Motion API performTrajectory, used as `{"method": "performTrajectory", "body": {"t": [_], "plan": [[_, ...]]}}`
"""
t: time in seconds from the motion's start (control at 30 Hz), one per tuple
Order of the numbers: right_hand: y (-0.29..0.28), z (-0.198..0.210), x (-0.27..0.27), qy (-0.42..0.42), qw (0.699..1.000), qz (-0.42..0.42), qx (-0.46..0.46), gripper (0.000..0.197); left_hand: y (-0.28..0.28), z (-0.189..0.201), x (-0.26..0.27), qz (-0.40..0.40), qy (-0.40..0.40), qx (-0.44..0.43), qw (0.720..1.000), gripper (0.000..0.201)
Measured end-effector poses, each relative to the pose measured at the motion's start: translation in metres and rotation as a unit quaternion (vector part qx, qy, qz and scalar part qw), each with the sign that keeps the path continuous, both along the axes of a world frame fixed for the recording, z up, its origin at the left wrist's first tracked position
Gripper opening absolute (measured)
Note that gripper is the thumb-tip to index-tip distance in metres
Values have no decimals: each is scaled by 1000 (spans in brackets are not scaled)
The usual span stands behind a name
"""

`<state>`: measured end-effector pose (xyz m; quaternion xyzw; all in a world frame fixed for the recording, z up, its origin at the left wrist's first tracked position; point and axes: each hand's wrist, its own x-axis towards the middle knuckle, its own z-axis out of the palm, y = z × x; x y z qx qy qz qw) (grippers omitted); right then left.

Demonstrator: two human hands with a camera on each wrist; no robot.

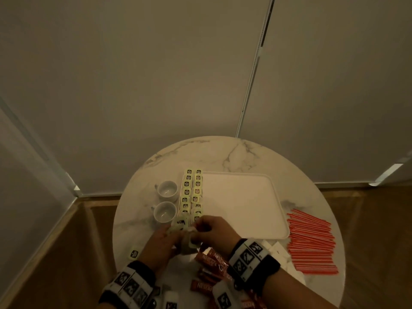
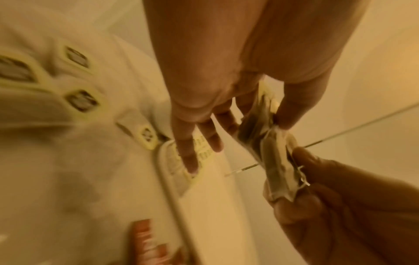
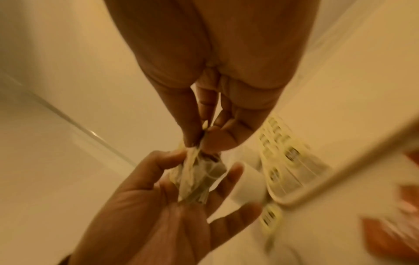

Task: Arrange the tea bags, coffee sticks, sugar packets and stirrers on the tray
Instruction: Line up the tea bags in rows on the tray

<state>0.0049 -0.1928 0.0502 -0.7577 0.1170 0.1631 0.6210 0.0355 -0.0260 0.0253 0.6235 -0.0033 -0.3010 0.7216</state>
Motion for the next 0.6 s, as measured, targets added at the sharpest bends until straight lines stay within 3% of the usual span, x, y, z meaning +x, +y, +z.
{"method": "performTrajectory", "body": {"t": [0.17, 0.23, 0.3, 0.37, 0.43, 0.5, 0.6], "plan": [[-19, 26, 22, -38, 991, -78, 98, 18, -23, 20, 23, 84, 57, -195, 976, 38], [-27, 33, 29, -44, 983, -110, 143, 17, -30, 21, 34, 127, 57, -198, 970, 37], [-34, 41, 35, -50, 973, -129, 184, 15, -37, 26, 45, 149, 56, -157, 975, 22], [-40, 47, 40, -63, 969, -138, 195, 14, -46, 37, 49, 121, 50, -137, 982, 24], [-44, 52, 44, -78, 971, -140, 175, 14, -58, 50, 51, 76, 30, -140, 987, 18], [-48, 55, 48, -98, 976, -141, 136, 13, -66, 53, 52, 66, 4, -132, 989, 31], [-54, 60, 50, -124, 977, -137, 111, 18, -72, 56, 52, 74, -26, -109, 991, 24]]}}
